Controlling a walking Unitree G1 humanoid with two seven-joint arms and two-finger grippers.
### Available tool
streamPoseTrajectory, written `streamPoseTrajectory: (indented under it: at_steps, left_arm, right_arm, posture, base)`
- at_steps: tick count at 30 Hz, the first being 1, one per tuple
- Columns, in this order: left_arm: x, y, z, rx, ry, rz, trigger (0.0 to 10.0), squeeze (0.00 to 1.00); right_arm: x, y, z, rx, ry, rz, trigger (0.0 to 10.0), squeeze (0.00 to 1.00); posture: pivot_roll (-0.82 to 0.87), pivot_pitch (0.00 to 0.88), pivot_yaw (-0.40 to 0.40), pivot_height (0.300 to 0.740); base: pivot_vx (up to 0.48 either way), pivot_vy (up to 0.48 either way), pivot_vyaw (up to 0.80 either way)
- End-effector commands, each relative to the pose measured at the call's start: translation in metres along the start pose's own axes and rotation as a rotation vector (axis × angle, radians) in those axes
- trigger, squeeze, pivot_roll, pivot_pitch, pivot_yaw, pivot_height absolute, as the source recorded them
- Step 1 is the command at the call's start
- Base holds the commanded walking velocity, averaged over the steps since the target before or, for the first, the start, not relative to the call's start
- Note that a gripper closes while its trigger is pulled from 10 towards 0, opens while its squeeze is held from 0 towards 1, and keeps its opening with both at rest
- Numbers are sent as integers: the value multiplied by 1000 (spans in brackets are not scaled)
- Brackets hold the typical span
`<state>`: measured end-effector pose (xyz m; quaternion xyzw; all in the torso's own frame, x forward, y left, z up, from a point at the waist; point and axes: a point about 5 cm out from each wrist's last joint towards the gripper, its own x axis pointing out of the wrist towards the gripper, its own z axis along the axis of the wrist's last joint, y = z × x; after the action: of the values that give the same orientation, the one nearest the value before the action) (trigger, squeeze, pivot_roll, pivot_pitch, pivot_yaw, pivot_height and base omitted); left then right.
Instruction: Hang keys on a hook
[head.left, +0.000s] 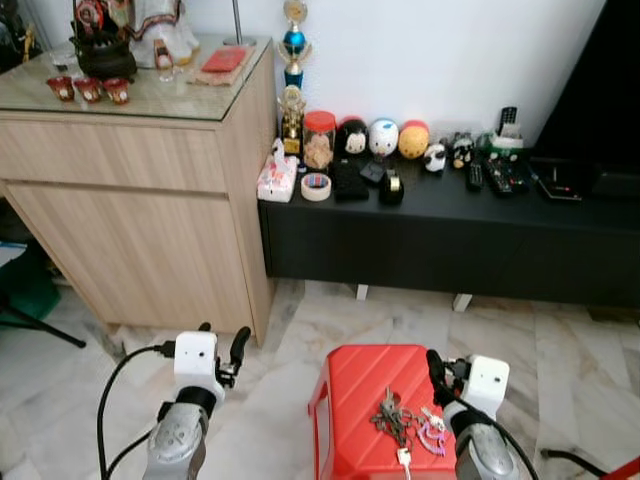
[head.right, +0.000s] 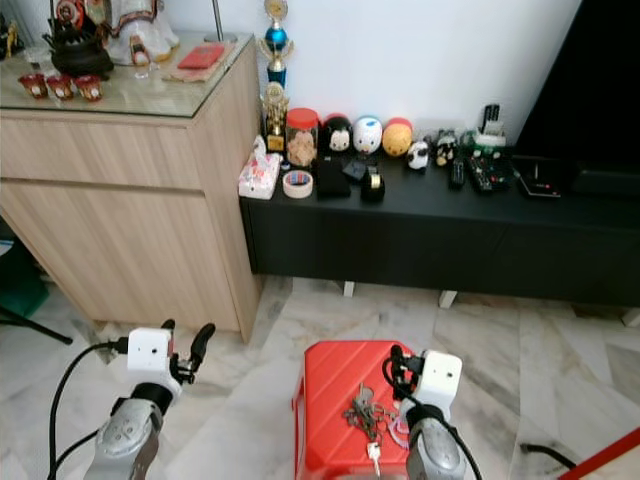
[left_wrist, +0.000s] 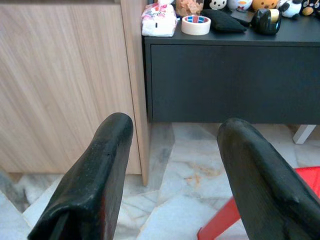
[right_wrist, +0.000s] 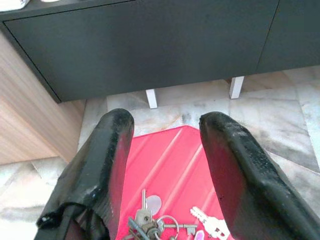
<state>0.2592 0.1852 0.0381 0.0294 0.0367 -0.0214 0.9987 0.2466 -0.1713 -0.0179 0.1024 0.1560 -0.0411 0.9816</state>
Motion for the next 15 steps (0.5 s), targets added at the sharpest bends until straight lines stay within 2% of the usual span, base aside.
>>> streamPoseTrajectory:
  at_steps: [1,15]
  left_arm:
    - [-1,-1,-3,-7,12,-7,10000,0]
    - [-2,1,-3,-9,14,4,10000,0]
  right_arm:
    - [-1,1,3,12,-26,8,10000,0]
    - [-1,2,-2,8,13,-6,10000,0]
  posture:
    - [56,0,-54,656]
    - [60,0,-55,656]
  base:
    - [0,0,0]
    - [0,0,0]
